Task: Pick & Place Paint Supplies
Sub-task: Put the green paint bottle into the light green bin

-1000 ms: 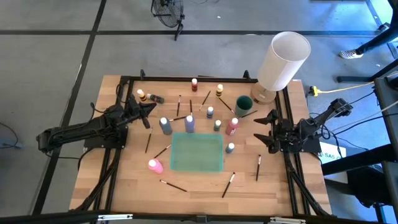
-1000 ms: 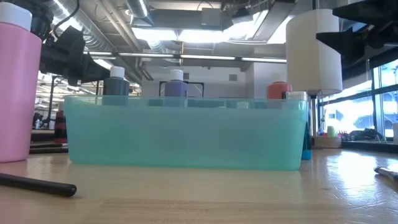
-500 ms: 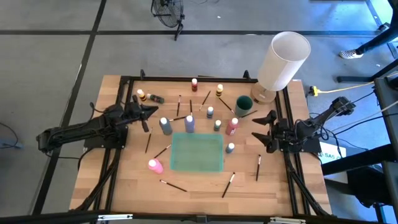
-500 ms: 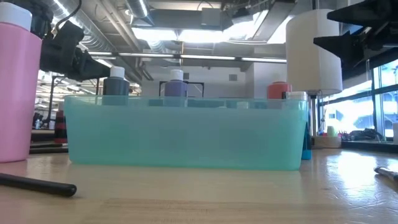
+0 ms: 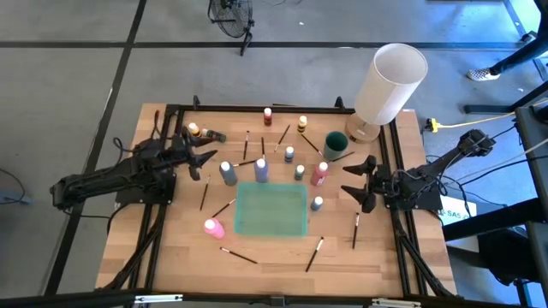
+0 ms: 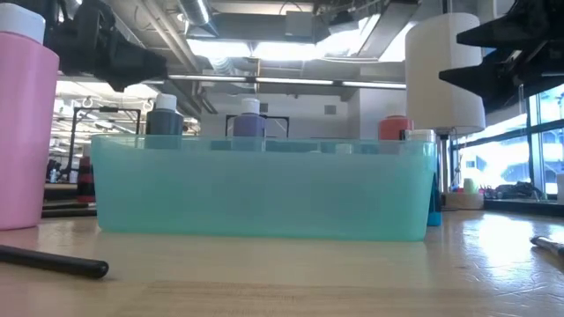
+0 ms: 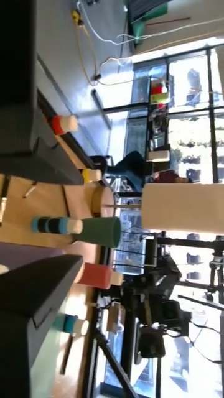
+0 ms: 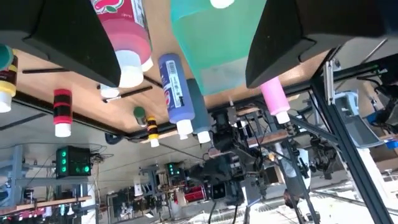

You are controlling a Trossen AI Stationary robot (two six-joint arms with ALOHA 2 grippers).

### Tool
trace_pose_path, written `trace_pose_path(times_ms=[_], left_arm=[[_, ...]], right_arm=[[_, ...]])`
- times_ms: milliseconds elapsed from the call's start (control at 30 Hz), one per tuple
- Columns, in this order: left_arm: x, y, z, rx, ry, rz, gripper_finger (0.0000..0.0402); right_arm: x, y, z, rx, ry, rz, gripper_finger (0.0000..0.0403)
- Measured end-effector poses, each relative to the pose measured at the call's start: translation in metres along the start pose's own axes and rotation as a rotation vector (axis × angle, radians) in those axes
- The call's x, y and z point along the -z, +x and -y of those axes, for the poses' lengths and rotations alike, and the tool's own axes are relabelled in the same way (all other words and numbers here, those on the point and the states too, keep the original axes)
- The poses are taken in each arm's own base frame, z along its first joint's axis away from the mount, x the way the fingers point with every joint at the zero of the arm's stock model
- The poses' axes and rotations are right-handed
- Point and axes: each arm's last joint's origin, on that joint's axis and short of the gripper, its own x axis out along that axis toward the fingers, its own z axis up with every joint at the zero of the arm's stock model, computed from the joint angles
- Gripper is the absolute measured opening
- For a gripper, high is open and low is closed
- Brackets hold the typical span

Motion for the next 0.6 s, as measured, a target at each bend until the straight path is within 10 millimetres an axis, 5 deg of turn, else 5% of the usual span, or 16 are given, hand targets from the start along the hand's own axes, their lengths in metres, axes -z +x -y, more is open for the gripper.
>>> trace_pose_path(times_ms=[300, 600], left_arm=[[-0.053, -0.009, 0.0, -0.046, 0.002, 0.138, 0.024], [-0.113, -0.01, -0.004, -0.235, 0.06, -0.199, 0.0224]], right_arm=[[-0.007, 0.0, -0.002, -0.027, 0.034, 0.058, 0.0367], [-0.007, 0.0, -0.003, -0.052, 0.022, 0.051, 0.0367]])
